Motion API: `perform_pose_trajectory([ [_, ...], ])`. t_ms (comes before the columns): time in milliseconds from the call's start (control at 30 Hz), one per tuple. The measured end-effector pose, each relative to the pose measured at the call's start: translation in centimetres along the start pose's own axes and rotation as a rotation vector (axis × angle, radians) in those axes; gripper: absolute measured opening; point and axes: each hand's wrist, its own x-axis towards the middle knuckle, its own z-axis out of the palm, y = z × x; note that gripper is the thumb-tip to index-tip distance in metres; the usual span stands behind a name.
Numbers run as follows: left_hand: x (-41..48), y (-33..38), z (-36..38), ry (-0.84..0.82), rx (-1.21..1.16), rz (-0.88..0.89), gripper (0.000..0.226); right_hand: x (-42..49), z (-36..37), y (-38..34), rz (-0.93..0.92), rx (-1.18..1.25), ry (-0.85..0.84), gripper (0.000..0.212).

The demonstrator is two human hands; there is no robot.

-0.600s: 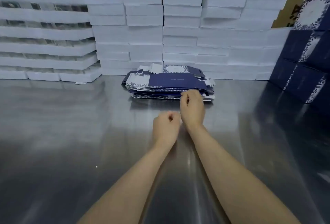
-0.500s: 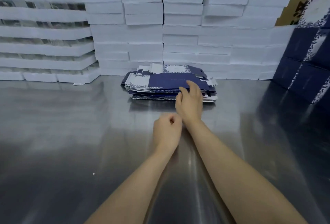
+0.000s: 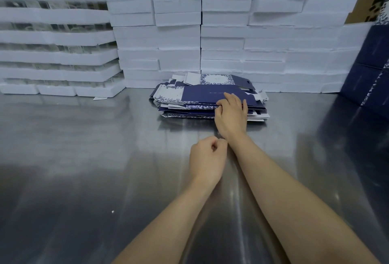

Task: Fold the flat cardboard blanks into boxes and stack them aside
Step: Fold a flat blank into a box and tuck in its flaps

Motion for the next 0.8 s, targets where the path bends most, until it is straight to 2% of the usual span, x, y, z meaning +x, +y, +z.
perform_pose_trajectory([
  [133, -0.1, 0.2, 0.0, 0.002, 0.022, 0.017, 0.030, 0.0, 0.2, 0.2, -0.038, -0.160, -0.123, 0.038],
  [200, -0.2, 0.2, 0.0, -0.001, 0.022, 0.028, 0.031, 0.0, 0.0, 0.0, -0.030, -0.197, -0.088, 0.037],
  [367, -0.1, -0.4, 0.0, -0.038, -0.037, -0.001, 0.029, 0.8, -4.2, -1.7, -0.103, -0.109, 0.286, 0.044],
  [500, -0.1, -0.4, 0.0, 0.010, -0.184, -0.005, 0.027, 1.6, -11.3, -3.9, -0.254, 0.077, 0.620, 0.023],
  [533, -0.2, -0.4, -0.1, 0.041, -0.244, -0.017, 0.027, 1.7, -13.2, -4.1, -0.253, 0.144, 0.650, 0.022],
  [567, -0.2, -0.2, -0.4, 0.082, -0.324, -0.036, 0.026, 1.8, -15.2, -4.5, -0.232, 0.235, 0.631, 0.022],
  [667, 0.0, 0.7, -2.0, 0.238, -0.527, -0.105, 0.023, 1.3, -20.6, -5.2, -0.142, 0.468, 0.425, 0.029],
  [800, 1.0, 0.3, -5.0, 0.326, -0.732, -0.324, 0.030, -1.0, -23.9, -4.5, -0.024, 0.640, 0.023, 0.053],
])
